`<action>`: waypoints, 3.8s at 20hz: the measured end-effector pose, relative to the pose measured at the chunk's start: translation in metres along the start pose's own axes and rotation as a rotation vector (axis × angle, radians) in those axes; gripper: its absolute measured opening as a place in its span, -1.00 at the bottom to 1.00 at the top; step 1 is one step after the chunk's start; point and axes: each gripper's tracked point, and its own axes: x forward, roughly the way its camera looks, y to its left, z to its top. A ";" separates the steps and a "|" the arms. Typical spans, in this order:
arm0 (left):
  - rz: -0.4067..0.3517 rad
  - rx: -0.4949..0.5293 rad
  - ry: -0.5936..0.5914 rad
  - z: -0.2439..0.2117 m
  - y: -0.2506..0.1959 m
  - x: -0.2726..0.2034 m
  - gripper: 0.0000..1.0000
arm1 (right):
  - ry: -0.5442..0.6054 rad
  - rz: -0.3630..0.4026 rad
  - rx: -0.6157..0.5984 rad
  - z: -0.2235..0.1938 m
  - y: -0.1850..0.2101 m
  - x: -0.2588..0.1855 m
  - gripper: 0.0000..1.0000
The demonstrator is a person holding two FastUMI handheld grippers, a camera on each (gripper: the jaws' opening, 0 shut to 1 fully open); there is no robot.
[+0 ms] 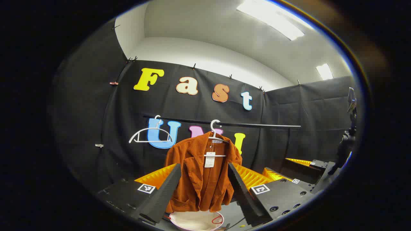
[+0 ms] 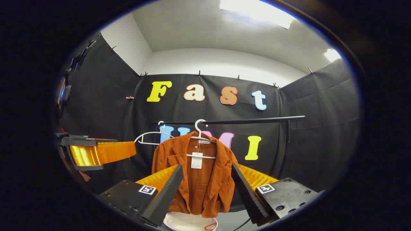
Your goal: Grasp the clothes on the hanger with both hands and then place them into the laundry hamper below.
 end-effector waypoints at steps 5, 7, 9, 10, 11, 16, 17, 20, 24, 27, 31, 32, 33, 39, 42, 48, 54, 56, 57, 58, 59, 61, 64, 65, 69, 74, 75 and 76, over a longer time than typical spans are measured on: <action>-0.009 0.024 0.005 -0.001 -0.009 0.004 0.84 | 0.002 -0.004 0.029 0.000 -0.008 0.002 0.90; -0.011 0.029 0.008 -0.001 -0.012 0.005 0.84 | 0.010 -0.020 0.031 -0.003 -0.015 0.003 0.94; -0.011 0.028 -0.003 0.002 -0.014 0.002 0.84 | 0.009 -0.024 0.042 -0.001 -0.018 0.002 0.94; -0.011 0.024 -0.007 0.002 -0.015 0.003 0.84 | 0.008 -0.024 0.048 -0.001 -0.019 0.001 0.94; -0.013 0.021 -0.010 0.004 -0.017 0.002 0.94 | 0.006 -0.025 0.050 0.001 -0.020 0.000 0.94; -0.019 0.030 -0.002 0.002 -0.023 0.000 0.84 | 0.006 -0.014 0.046 0.001 -0.017 -0.005 0.94; -0.021 0.032 -0.002 0.002 -0.023 -0.001 0.84 | 0.007 -0.012 0.046 0.000 -0.017 -0.005 0.94; -0.020 0.038 -0.003 0.003 -0.022 -0.004 0.84 | 0.013 -0.013 0.042 -0.001 -0.016 -0.008 0.94; -0.029 0.028 0.000 0.004 -0.019 -0.007 0.84 | 0.012 -0.025 0.043 0.003 -0.015 -0.011 0.94; -0.043 0.024 0.003 0.004 -0.015 -0.009 0.84 | 0.012 -0.037 0.037 0.003 -0.011 -0.013 0.94; -0.070 0.025 0.009 0.004 -0.008 -0.012 0.84 | 0.016 -0.067 0.016 0.002 -0.005 -0.017 0.94; -0.077 0.025 0.013 0.002 -0.006 -0.012 0.84 | 0.022 -0.076 0.013 0.000 -0.004 -0.017 0.94; -0.083 0.025 0.015 0.001 -0.004 -0.012 0.84 | 0.026 -0.082 0.009 -0.002 -0.001 -0.017 0.94; -0.090 0.022 0.028 -0.006 0.004 0.003 0.84 | 0.033 -0.091 -0.017 -0.009 0.000 -0.002 0.94; -0.083 0.028 0.038 -0.015 0.006 0.026 0.84 | 0.036 -0.087 -0.012 -0.020 -0.005 0.021 0.92; 0.007 0.025 0.038 -0.039 0.011 0.107 0.84 | 0.065 -0.008 0.010 -0.064 -0.020 0.108 0.94; 0.131 -0.002 0.089 -0.072 0.024 0.180 0.85 | 0.127 0.059 0.023 -0.118 -0.045 0.188 0.92; 0.168 -0.002 0.088 -0.080 0.029 0.198 0.85 | 0.162 0.070 0.048 -0.136 -0.052 0.206 0.92; 0.190 0.001 0.090 -0.083 0.033 0.206 0.85 | 0.174 0.073 0.065 -0.142 -0.055 0.214 0.92; 0.208 0.005 0.100 -0.090 0.034 0.215 0.84 | 0.184 0.077 0.080 -0.149 -0.058 0.221 0.92; 0.221 0.010 0.110 -0.096 0.036 0.222 0.84 | 0.197 0.080 0.090 -0.157 -0.060 0.229 0.92; 0.239 0.020 0.130 -0.106 0.038 0.233 0.85 | 0.225 0.093 0.091 -0.172 -0.062 0.240 0.92; 0.267 0.020 0.145 -0.117 0.045 0.244 0.85 | 0.265 0.117 0.103 -0.189 -0.064 0.249 0.92; 0.274 0.020 0.148 -0.118 0.047 0.248 0.84 | 0.278 0.122 0.117 -0.194 -0.064 0.251 0.92; 0.294 0.010 0.157 -0.124 0.054 0.260 0.85 | 0.329 0.149 0.183 -0.209 -0.060 0.262 0.93; 0.280 0.024 0.169 -0.130 0.048 0.277 0.85 | 0.326 0.177 0.203 -0.211 -0.052 0.286 0.94; 0.282 0.020 0.174 -0.132 0.048 0.280 0.84 | 0.322 0.178 0.198 -0.212 -0.053 0.289 0.94; 0.286 0.011 0.180 -0.135 0.046 0.283 0.85 | 0.318 0.175 0.195 -0.212 -0.054 0.292 0.94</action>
